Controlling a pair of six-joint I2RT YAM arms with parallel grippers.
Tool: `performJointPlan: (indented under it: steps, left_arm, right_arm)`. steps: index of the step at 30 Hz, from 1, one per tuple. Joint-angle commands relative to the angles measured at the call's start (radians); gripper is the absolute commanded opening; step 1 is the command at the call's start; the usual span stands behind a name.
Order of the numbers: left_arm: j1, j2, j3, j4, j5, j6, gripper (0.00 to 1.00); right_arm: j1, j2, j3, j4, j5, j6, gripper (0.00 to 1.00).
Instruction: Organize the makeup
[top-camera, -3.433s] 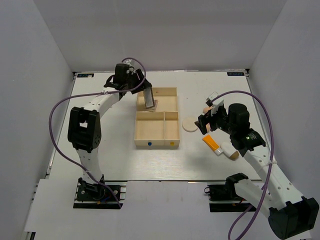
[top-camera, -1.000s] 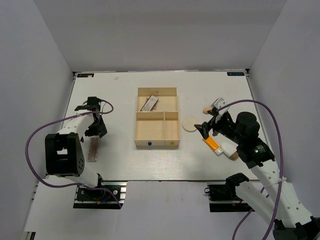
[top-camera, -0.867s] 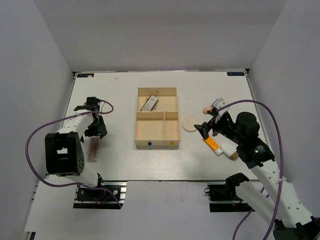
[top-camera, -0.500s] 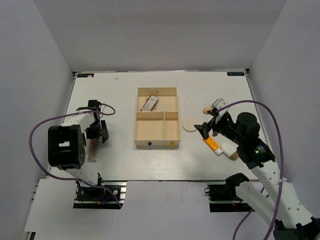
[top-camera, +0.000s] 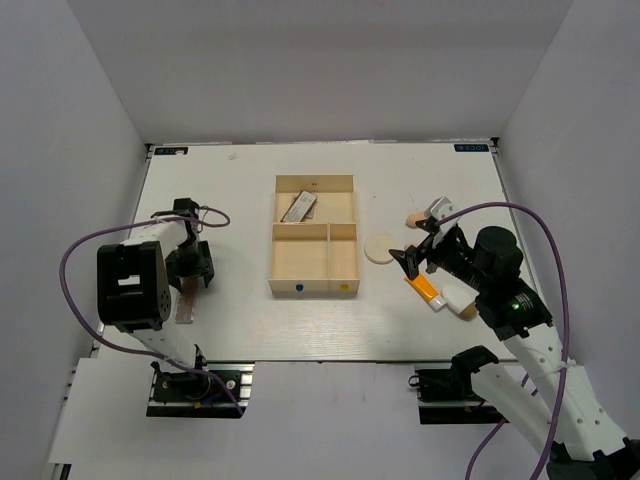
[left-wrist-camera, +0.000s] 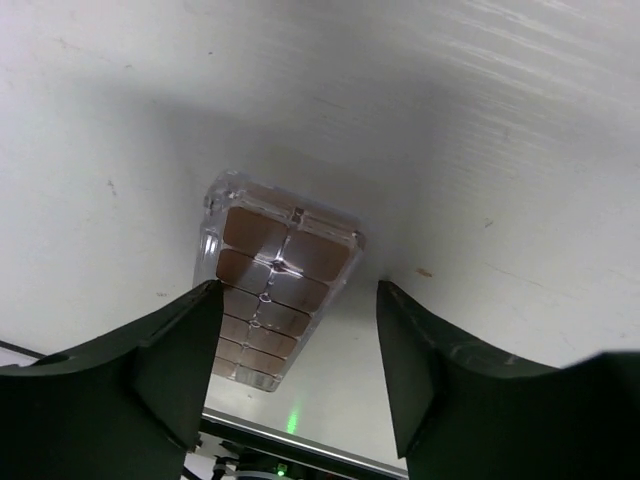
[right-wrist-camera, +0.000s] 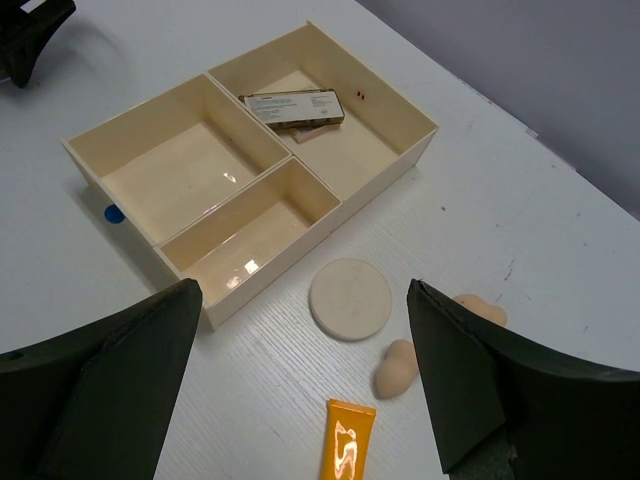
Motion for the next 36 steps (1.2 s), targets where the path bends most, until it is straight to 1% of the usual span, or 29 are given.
performJointPlan:
  steps: [1,4,6,7,8,11,15,18,19,21,22,23,24,25,26,27,28,29,30,31,32,33,34,36]
  left_arm:
    - [0.001,0.073,-0.041,0.052,0.072,0.004,0.71]
    - [0.001,0.084,-0.022,0.049,0.119,0.018,0.66]
    - [-0.009,0.087,-0.008,0.046,0.138,0.02,0.6]
    - [-0.009,0.087,-0.005,0.049,0.161,0.02,0.59]
    - [-0.009,0.084,0.001,0.052,0.185,0.023,0.54]
    - [-0.019,0.066,-0.004,0.097,0.276,0.021,0.49]
    - [-0.019,0.076,0.016,0.114,0.33,0.024,0.34]
    - [-0.019,0.044,0.036,0.135,0.374,0.021,0.3]
    - [-0.019,0.035,0.042,0.138,0.379,0.017,0.28]
    - [-0.019,0.01,0.054,0.131,0.363,0.011,0.28]
    - [-0.019,0.003,0.065,0.128,0.347,0.005,0.31]
    - [-0.01,-0.017,0.07,0.12,0.293,-0.009,0.34]
    - [-0.009,-0.026,0.074,0.114,0.275,-0.027,0.39]
    - [0.0,-0.033,0.078,0.111,0.255,-0.037,0.54]
    - [0.0,-0.042,0.079,0.094,0.185,-0.051,0.62]
    - [0.0,-0.056,0.084,0.089,0.155,-0.069,0.68]
    - [0.0,-0.062,0.09,0.082,0.13,-0.077,0.79]
    - [0.0,-0.068,0.094,0.062,0.104,-0.087,0.82]
    - [0.0,-0.082,0.099,0.051,0.04,-0.106,0.86]
    - [0.0,-0.088,0.11,0.039,0.009,-0.118,0.88]
    - [0.0,-0.097,0.117,0.019,-0.015,-0.123,0.94]
    - [0.0,-0.112,0.124,0.011,-0.047,-0.129,0.95]
    - [0.0,-0.12,0.14,-0.007,-0.057,-0.129,0.97]
    - [0.0,-0.125,0.16,-0.029,-0.066,-0.127,0.98]
  right_arm:
    - [0.005,-0.011,0.005,0.033,0.008,0.003,0.89]
    - [0.006,-0.009,0.005,0.031,0.008,0.005,0.89]
    - [0.003,-0.009,0.006,0.033,0.008,0.005,0.89]
    - [0.009,-0.011,0.005,0.033,0.009,0.005,0.89]
    - [0.005,-0.011,0.005,0.033,0.009,0.005,0.89]
    - [0.003,-0.008,0.003,0.036,0.011,0.005,0.89]
    - [0.006,-0.002,0.003,0.036,0.014,0.005,0.89]
    - [0.009,0.001,0.003,0.037,0.015,0.007,0.89]
    - [0.003,0.001,0.003,0.037,0.015,0.005,0.89]
    - [0.006,0.006,0.003,0.039,0.017,0.005,0.89]
    - [0.008,0.006,0.005,0.037,0.017,0.005,0.89]
    - [0.008,0.007,0.005,0.039,0.02,0.005,0.89]
    - [0.006,0.007,0.003,0.036,0.02,0.005,0.89]
    - [0.008,0.009,0.003,0.037,0.02,0.005,0.89]
    - [0.006,0.007,0.005,0.037,0.02,0.005,0.89]
    - [0.008,0.006,0.003,0.036,0.02,0.005,0.89]
    - [0.006,0.004,0.003,0.036,0.02,0.005,0.89]
    - [0.008,-0.002,0.003,0.036,0.02,0.005,0.89]
    - [0.006,-0.003,0.003,0.036,0.02,0.005,0.89]
    - [0.006,-0.006,0.002,0.033,0.02,0.007,0.89]
    - [0.006,-0.011,0.002,0.036,0.017,0.005,0.89]
    - [0.006,-0.012,0.002,0.033,0.015,0.005,0.89]
    - [0.006,-0.016,0.0,0.033,0.014,0.005,0.89]
    - [0.006,-0.019,0.002,0.034,0.011,0.007,0.89]
